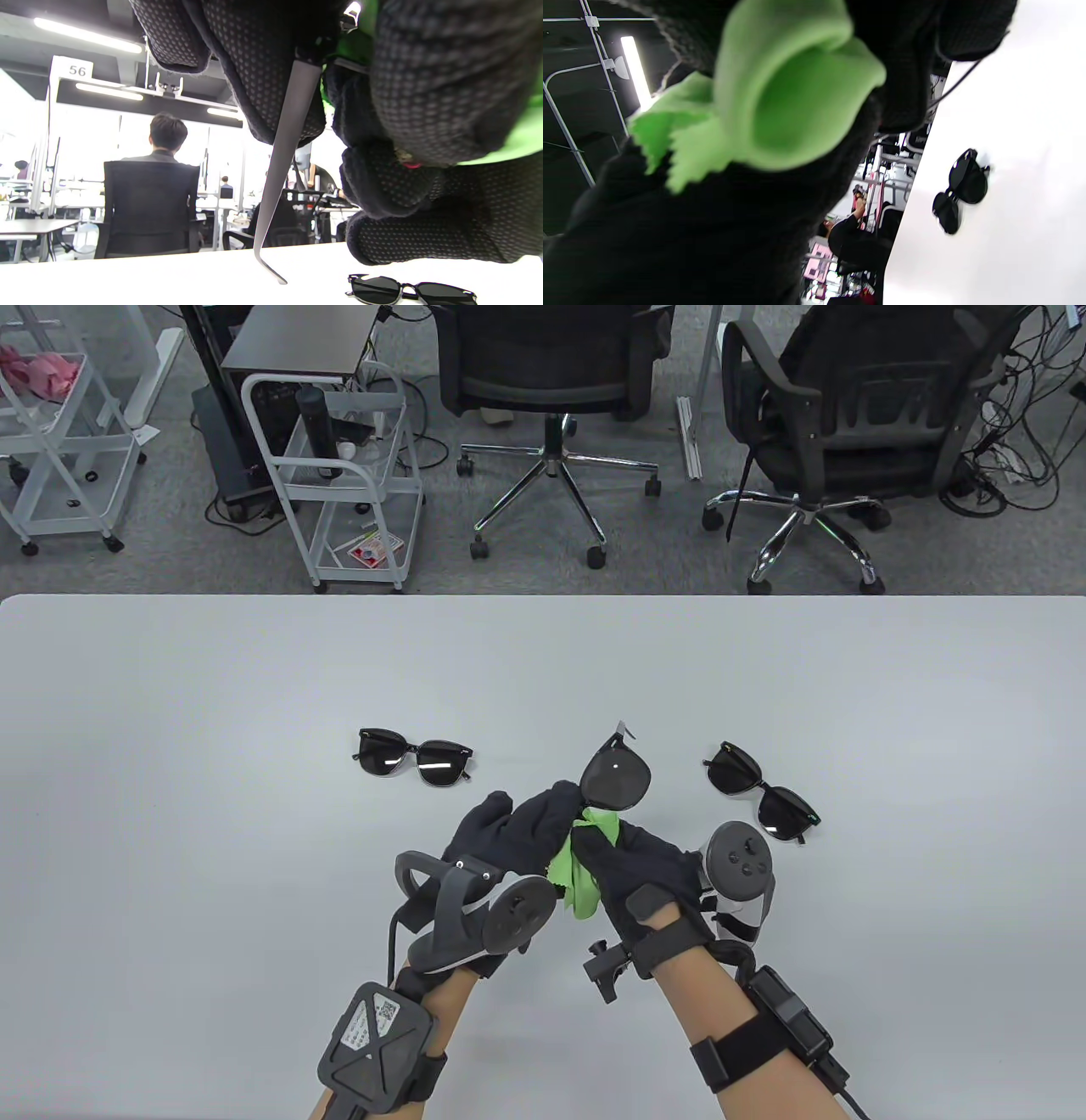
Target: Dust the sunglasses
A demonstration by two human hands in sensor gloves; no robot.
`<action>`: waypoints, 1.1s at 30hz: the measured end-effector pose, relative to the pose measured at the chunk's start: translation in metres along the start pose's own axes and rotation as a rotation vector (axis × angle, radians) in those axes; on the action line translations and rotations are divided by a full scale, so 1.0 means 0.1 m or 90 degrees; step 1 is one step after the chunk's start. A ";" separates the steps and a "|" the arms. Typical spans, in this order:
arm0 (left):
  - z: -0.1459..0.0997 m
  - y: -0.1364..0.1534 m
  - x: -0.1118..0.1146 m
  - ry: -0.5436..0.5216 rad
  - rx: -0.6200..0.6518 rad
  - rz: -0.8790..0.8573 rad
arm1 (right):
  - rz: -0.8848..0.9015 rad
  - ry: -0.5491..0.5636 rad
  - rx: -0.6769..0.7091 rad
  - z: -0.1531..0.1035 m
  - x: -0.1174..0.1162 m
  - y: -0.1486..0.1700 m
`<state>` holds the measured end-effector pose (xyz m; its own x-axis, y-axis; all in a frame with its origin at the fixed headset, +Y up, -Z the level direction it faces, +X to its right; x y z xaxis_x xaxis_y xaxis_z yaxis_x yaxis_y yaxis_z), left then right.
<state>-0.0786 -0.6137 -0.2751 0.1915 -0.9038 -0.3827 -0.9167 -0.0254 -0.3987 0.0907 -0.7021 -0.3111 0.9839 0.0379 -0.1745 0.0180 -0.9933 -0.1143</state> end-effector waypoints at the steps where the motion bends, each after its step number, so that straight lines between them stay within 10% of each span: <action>1: 0.00 0.00 0.00 -0.002 -0.002 0.007 | 0.008 -0.011 -0.002 0.00 -0.02 0.01; 8: 0.02 0.19 0.05 0.013 -0.082 -0.011 | -0.003 -0.131 0.017 0.05 -0.17 -0.09; 19: 0.04 0.53 0.30 0.118 -0.154 0.009 | -0.158 0.162 0.248 -0.16 0.52 -0.83; 26: 0.03 0.60 0.30 0.119 -0.135 0.006 | -0.355 0.130 0.287 -0.17 0.55 -1.01; 33: 0.03 0.57 0.35 0.140 -0.083 -0.020 | -0.420 -0.100 0.268 -0.07 0.25 -0.94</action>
<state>-0.1233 -0.6454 -0.3138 0.1523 -0.9726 -0.1758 -0.9520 -0.0966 -0.2905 0.1150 -0.6087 -0.2976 0.7565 0.6498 -0.0740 0.4887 -0.6368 -0.5963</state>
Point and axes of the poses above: the tracker on the back of each hand, its own y axis roughly to the little-finger side, its own z axis roughly from the wrist to the fingertips, x = y × z, the point moved 3 cm from there along z, roughly from the wrist to the fingertips, and after that the axes turned 3 degrees about -x, right-handed, at the moved point
